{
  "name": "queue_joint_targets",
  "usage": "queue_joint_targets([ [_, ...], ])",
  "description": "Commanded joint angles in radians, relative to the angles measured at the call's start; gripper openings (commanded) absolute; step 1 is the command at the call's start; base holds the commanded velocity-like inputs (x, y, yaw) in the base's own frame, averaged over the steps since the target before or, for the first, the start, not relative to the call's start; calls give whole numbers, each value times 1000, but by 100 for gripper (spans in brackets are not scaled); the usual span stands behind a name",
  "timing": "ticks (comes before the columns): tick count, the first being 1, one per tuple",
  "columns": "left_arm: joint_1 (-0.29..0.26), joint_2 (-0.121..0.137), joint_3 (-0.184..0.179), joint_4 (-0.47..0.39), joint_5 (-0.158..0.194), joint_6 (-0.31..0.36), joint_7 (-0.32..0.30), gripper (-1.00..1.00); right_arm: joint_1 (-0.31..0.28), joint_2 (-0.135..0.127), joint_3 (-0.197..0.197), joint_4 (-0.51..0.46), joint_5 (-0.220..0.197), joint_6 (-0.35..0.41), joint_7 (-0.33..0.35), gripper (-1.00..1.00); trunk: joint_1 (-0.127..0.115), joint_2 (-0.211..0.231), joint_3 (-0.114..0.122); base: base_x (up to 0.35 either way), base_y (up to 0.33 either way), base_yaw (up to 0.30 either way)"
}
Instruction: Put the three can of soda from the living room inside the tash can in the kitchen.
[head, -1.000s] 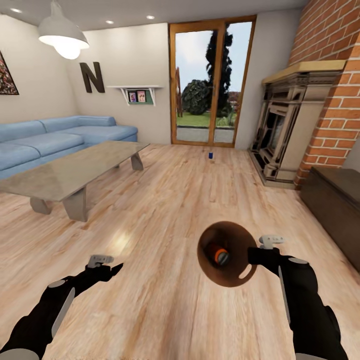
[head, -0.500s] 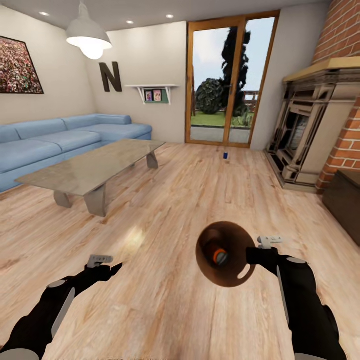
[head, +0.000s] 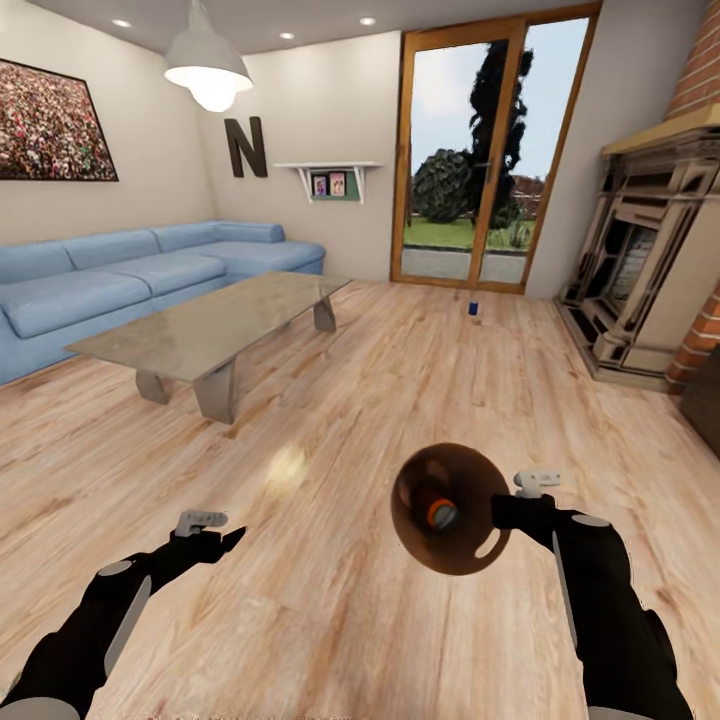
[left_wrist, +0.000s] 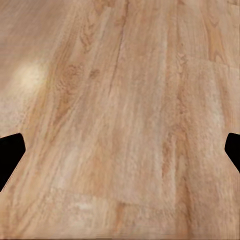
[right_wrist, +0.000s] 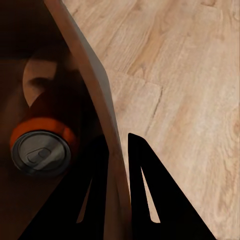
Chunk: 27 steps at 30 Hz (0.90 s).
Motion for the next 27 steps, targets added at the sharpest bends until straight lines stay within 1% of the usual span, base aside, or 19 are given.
queue_joint_targets([
  [1,0,0,0,0,0,0,0,100,0,0,0,0,-21,3,7,-100,0,0,-1,0,137,136],
  [6,0,-1,0,-2,1,0,0,100,0,0,1,5,-22,3,9,-100,0,0,-5,87,158,97],
  [10,0,-3,0,-4,1,0,0,100,2,0,1,5,-24,3,10,-100,0,0,-5,52,56,20],
  [18,0,-8,0,-7,1,0,0,100,8,0,1,5,-24,2,11,-100,-4,2,25,8,9,3],
  [27,0,-7,0,-7,1,0,-1,100,10,0,2,5,-24,2,11,-100,-8,4,60,0,0,0],
])
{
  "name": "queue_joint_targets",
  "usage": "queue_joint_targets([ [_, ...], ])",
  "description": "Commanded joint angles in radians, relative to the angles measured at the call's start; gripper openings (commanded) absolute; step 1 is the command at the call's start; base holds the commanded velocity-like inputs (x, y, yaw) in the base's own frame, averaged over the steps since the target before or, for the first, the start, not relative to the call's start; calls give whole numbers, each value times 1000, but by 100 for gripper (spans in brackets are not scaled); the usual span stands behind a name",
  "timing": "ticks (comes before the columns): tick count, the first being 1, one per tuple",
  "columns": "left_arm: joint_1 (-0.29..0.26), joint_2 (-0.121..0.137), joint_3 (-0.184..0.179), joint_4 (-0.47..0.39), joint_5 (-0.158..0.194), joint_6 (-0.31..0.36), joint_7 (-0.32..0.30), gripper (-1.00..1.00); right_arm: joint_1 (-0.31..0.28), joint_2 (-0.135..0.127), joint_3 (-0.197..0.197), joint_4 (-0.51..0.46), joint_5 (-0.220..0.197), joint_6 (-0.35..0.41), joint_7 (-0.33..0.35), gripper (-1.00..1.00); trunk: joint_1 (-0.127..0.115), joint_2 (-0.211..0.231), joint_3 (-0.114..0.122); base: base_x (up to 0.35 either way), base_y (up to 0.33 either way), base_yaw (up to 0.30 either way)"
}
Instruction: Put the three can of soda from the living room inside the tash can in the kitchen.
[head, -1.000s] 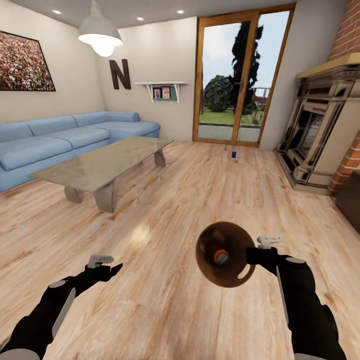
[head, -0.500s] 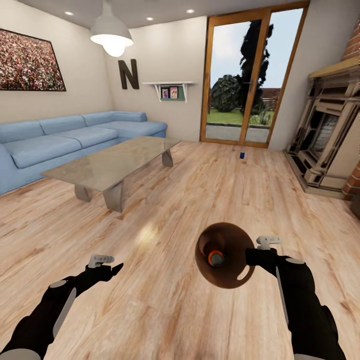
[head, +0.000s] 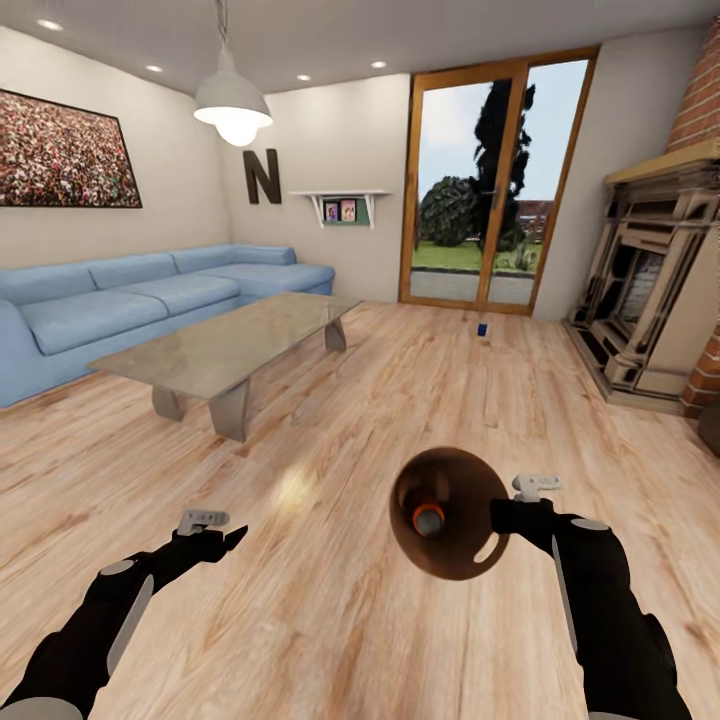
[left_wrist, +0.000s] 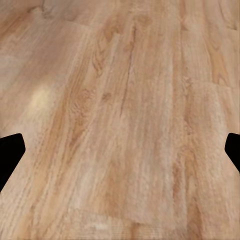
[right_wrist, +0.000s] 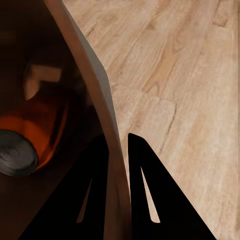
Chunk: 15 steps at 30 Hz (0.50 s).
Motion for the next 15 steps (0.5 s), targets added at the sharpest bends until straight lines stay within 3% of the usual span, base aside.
queue_joint_targets([
  [1,0,0,0,0,0,0,0,100,0,0,0,0,-20,4,6,-100,0,0,4,0,0,0],
  [15,0,-1,-1,11,0,0,1,100,1,18,2,2,-20,4,9,-100,-50,90,49,0,0,0],
])
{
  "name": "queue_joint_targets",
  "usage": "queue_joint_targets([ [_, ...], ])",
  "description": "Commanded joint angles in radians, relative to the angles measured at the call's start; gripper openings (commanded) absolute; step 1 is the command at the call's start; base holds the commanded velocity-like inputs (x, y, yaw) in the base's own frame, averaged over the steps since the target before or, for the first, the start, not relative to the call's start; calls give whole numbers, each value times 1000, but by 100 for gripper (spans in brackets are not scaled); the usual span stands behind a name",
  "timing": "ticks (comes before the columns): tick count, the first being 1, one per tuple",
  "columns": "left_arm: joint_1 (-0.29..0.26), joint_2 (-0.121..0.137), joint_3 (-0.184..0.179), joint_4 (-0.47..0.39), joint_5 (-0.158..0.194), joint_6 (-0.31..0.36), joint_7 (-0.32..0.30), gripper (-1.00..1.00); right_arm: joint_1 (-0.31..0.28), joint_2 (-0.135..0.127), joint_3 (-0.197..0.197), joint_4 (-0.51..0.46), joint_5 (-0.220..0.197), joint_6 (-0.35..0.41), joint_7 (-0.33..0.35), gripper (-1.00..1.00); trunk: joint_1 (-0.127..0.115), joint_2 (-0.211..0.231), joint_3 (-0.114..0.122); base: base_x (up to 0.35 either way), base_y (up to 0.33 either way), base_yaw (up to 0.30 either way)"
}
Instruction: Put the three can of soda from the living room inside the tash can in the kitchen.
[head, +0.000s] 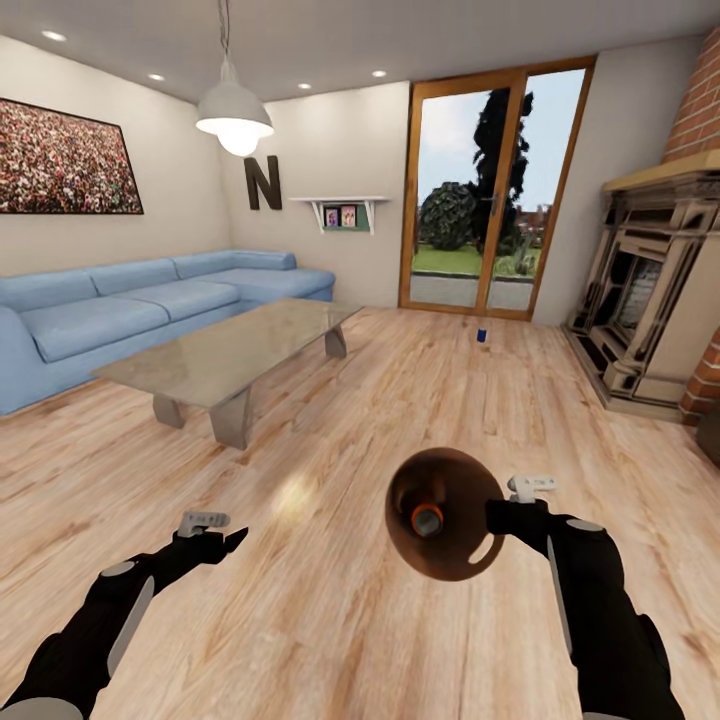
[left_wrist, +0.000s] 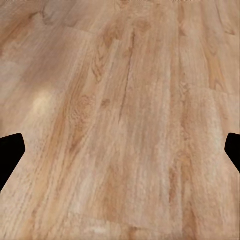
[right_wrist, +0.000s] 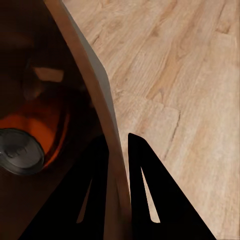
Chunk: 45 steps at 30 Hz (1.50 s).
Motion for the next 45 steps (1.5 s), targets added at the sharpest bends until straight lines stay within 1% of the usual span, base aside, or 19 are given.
queue_joint_targets([
  [1,0,0,0,1,0,0,0,100,0,1,3,1,-24,5,6,-100,-4,7,3,0,0,0],
  [6,0,0,0,2,-1,-1,0,100,2,2,38,8,-24,5,3,-100,-23,42,19,0,0,0],
  [9,0,0,0,2,-2,-1,0,100,4,2,40,8,-24,5,3,-100,-35,63,28,0,0,0],
  [20,0,0,-2,3,-3,-4,-1,100,6,2,40,9,-25,5,4,-100,-35,63,28,-39,19,0],
  [34,0,0,-1,4,-3,-4,0,100,6,2,40,10,-25,5,4,-100,-35,63,28,-257,153,0],
  [45,0,0,-1,16,-5,-4,15,100,7,3,42,18,-24,5,4,-100,-35,63,28,-273,169,0],
])
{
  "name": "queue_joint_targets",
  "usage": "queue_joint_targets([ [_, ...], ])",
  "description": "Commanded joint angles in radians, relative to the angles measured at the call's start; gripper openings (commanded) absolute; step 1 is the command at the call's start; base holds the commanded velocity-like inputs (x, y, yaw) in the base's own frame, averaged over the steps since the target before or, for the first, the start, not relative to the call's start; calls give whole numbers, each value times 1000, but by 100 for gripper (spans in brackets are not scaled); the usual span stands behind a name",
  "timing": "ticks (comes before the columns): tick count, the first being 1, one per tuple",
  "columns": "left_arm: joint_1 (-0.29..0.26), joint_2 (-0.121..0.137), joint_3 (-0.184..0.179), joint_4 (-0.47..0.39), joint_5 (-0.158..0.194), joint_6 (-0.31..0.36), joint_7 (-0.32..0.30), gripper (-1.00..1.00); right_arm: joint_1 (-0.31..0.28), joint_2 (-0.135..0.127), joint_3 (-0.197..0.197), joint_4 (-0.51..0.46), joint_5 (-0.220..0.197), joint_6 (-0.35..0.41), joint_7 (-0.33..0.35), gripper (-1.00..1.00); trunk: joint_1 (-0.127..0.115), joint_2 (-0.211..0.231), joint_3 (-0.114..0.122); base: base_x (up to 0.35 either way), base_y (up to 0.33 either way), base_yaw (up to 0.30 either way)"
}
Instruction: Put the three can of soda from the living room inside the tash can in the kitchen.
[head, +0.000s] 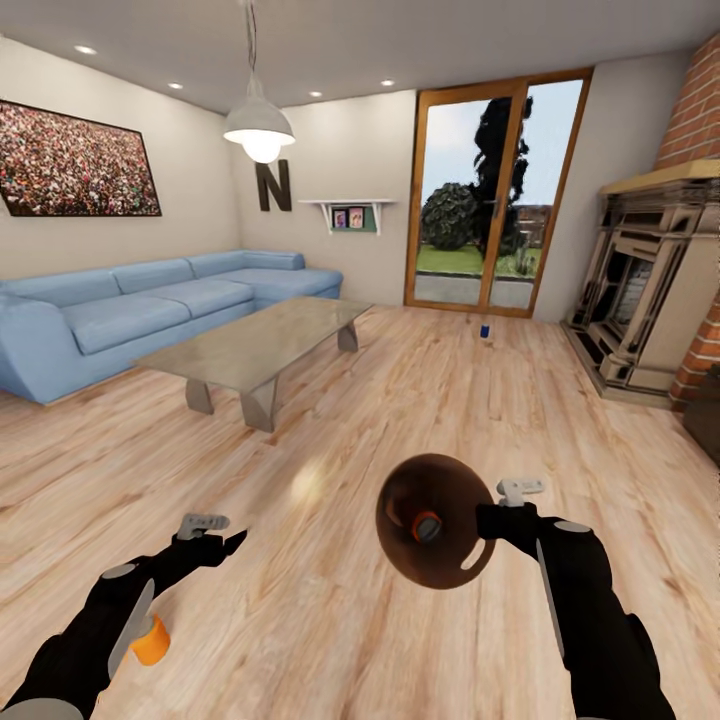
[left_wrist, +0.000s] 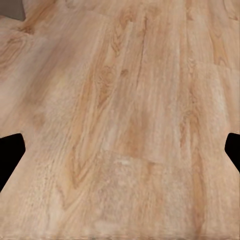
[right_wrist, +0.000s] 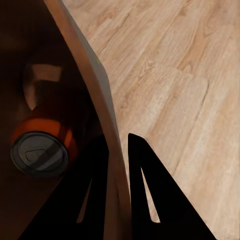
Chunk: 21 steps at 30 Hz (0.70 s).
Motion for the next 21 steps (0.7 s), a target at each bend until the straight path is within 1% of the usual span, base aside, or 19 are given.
queue_joint_targets([
  [1,0,0,0,0,0,0,1,100,0,0,0,-1,-22,4,6,-100,0,0,0,-273,178,0],
  [7,0,0,1,1,0,1,7,100,-1,0,0,0,-22,4,5,-100,0,0,0,-270,181,0],
  [10,0,0,9,3,4,2,25,100,-1,-1,-2,0,-22,4,5,-100,0,0,0,-236,211,0],
  [11,-1,1,33,6,16,4,45,100,-1,-2,-3,0,-22,3,5,-100,0,0,0,-195,230,0],
  [13,-1,3,74,9,34,4,64,100,-1,-2,-3,0,-22,3,5,-100,0,0,0,-157,228,0],
  [14,-1,4,120,16,50,5,78,100,-1,-2,-3,0,-22,3,5,-100,0,0,0,-91,207,0],
  [15,-1,4,140,19,56,6,83,100,-1,-2,-3,1,-22,3,5,-100,0,0,0,-73,199,0],
  [18,-1,5,191,37,70,7,96,100,-2,-2,-3,3,-22,2,5,-100,0,0,0,-43,166,0],
  [21,-1,5,213,48,77,6,102,100,-2,-2,-3,5,-22,1,5,-100,0,0,0,12,81,0],
])
